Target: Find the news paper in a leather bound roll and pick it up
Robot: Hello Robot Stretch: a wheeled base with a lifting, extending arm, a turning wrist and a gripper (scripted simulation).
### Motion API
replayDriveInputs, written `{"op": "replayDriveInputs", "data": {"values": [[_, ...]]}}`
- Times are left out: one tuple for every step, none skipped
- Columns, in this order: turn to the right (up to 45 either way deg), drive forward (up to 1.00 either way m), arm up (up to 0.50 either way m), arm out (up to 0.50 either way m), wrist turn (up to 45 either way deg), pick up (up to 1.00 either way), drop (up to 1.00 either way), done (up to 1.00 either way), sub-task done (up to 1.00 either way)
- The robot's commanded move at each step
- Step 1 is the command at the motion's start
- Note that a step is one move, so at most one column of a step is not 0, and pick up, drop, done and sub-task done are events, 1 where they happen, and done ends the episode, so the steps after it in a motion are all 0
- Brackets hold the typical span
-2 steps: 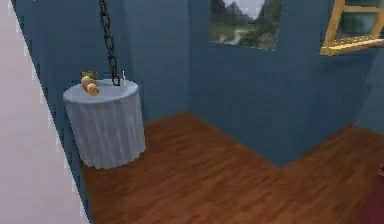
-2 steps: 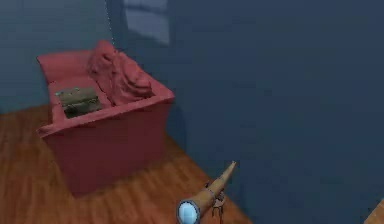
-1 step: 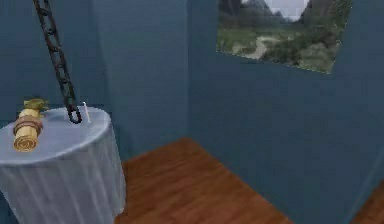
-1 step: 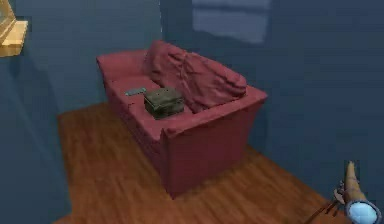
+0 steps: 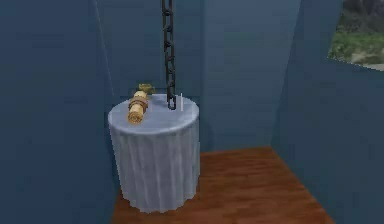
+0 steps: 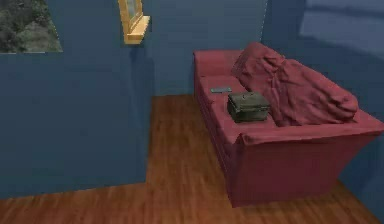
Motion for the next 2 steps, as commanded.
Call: {"op": "replayDriveInputs", "data": {"values": [[0.0, 0.40, 0.00, 0.00, 0.0, 0.00, 0.00, 0.00, 0.00], [-45.0, 0.00, 0.00, 0.00, 0.0, 0.00, 0.00, 0.00, 0.00]]}}
